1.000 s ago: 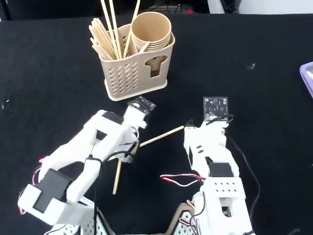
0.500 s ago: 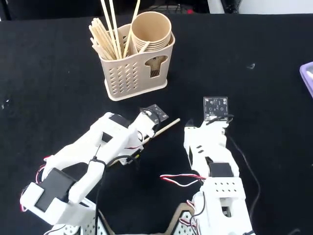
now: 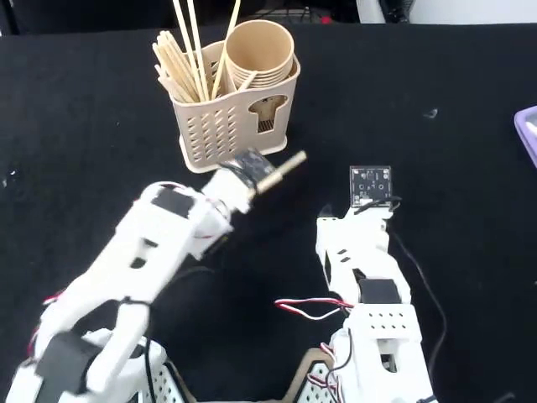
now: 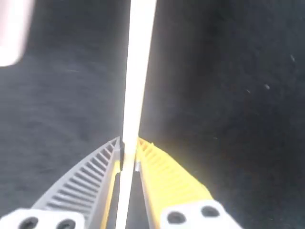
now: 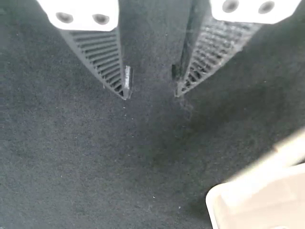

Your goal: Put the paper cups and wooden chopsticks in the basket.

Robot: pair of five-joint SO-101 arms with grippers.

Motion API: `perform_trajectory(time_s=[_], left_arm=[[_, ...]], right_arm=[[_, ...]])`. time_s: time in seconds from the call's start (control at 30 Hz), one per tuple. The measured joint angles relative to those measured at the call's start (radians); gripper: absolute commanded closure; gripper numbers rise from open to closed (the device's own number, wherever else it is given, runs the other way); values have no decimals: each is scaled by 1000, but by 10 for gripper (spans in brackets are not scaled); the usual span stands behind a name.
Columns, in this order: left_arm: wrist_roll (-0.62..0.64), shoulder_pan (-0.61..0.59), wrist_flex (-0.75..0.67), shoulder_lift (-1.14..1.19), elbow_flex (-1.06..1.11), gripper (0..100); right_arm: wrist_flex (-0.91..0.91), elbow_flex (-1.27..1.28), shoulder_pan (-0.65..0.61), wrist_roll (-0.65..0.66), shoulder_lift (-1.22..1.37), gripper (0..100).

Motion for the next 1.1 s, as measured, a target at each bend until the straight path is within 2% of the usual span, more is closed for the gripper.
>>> perform_trajectory(time_s=[0.23, 0.37, 0.47, 0.77, 0.93, 1.1], left_arm=[[-8, -35, 114, -235, 0, 970], [-5, -35, 110, -397, 0, 970], [75, -43, 46, -502, -14, 970], [417, -48, -350, -634, -23, 970], [468, -48, -612, -612, -25, 970], [485, -46, -875, -474, -25, 970]], right_arm=[[0, 0, 8, 0, 0, 850], [0, 0, 8, 0, 0, 850], [0, 0, 8, 0, 0, 850], [0, 0, 8, 0, 0, 850], [0, 0, 8, 0, 0, 850], [0, 0, 8, 0, 0, 850]])
